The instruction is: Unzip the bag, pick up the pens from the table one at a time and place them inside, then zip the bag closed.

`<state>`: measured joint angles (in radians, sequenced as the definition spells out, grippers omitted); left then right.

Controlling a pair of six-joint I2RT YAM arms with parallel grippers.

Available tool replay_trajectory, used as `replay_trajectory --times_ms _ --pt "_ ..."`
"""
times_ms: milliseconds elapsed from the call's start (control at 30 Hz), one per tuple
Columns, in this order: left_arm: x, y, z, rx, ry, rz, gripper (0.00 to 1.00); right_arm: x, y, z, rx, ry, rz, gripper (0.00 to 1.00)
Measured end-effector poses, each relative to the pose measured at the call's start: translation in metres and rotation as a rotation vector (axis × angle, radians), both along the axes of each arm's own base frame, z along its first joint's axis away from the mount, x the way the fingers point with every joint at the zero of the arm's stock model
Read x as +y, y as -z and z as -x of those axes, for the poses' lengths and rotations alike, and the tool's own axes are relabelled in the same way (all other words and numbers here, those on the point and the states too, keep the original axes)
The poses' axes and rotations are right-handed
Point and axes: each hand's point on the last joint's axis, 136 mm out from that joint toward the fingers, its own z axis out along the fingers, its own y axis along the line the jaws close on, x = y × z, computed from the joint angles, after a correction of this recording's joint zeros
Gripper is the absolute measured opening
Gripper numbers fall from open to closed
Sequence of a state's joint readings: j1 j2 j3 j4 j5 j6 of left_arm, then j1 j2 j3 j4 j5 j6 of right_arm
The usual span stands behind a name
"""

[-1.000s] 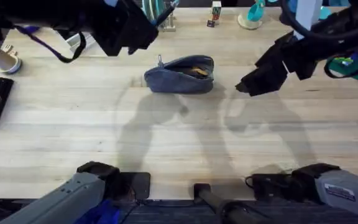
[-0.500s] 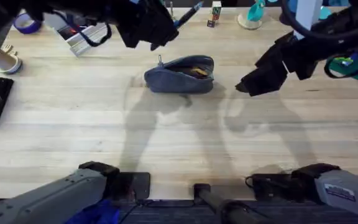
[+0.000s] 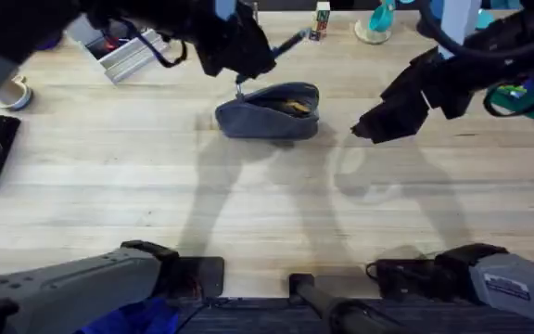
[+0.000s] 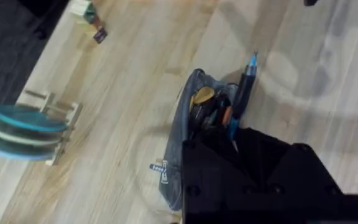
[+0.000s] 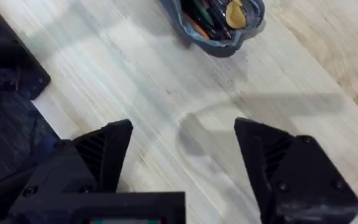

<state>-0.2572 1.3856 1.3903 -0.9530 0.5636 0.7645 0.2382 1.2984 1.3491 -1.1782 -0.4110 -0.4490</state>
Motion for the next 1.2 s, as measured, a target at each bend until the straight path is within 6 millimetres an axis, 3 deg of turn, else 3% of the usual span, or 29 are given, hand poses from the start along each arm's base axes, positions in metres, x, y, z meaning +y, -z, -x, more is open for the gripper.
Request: replay_trajectory --times_ms 333,833,1200 --pt "-0.021 0.035 -0.003 0.051 0.063 -0.087 0.040 0.000 0.000 0.000 0.000 0.000 0.000 0.997" --pt "-0.028 0.078 -0.029 0.095 0.073 -0.131 0.040 0.000 0.000 0.000 0.000 0.000 0.000 0.998" --pt "-0.031 0.105 -0.038 0.130 0.096 -0.154 0.040 0.000 0.000 0.000 0.000 0.000 0.000 0.997"
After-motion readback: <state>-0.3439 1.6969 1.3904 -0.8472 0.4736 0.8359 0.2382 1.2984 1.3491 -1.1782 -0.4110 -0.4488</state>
